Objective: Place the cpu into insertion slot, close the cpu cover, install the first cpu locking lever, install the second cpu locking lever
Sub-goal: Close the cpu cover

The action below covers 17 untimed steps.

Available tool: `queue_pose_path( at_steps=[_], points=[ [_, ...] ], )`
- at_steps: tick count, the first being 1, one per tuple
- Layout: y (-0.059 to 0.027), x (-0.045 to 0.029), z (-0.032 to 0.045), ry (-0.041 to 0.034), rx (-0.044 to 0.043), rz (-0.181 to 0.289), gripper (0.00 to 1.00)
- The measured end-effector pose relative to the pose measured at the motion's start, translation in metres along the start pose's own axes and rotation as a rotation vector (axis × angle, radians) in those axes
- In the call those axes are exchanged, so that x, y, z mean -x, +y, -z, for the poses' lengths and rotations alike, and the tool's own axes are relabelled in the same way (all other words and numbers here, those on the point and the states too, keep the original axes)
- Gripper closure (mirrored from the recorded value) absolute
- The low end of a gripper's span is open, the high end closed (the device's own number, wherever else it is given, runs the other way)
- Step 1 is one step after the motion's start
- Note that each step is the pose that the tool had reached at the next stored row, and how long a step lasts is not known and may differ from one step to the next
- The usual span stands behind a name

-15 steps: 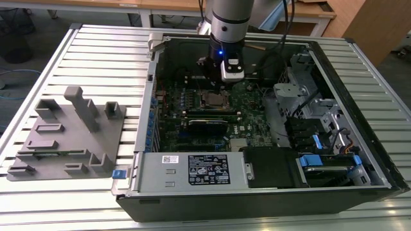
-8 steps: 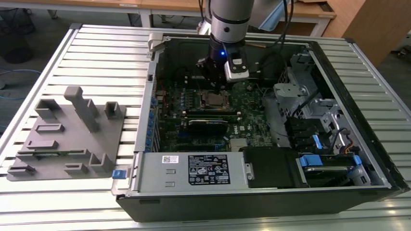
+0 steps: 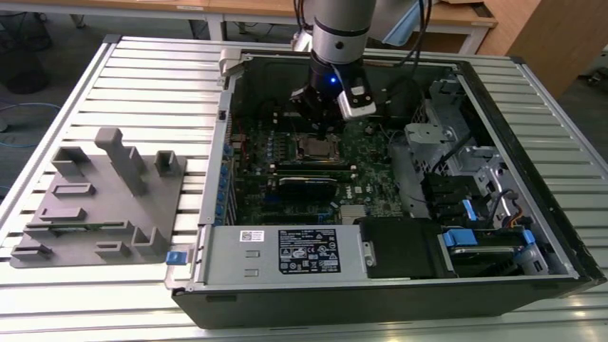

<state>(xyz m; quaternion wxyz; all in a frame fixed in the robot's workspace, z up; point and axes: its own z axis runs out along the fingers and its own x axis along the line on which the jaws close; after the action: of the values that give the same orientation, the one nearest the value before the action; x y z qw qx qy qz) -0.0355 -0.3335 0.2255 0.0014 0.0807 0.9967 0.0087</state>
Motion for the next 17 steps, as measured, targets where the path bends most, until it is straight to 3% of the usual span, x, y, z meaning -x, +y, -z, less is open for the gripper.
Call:
queue_pose_path(
  at_steps=[8,14,17],
  points=[
    [0.0000,0.0000,-0.0011,0.0008,0.0003,0.130,0.89],
    [0.0000,0.0000,-0.0030,-0.0071,0.0001,0.184,0.89],
    [-0.0001,-0.0002,-0.0043,-0.0160,-0.0021,0.196,0.89]
  ],
)
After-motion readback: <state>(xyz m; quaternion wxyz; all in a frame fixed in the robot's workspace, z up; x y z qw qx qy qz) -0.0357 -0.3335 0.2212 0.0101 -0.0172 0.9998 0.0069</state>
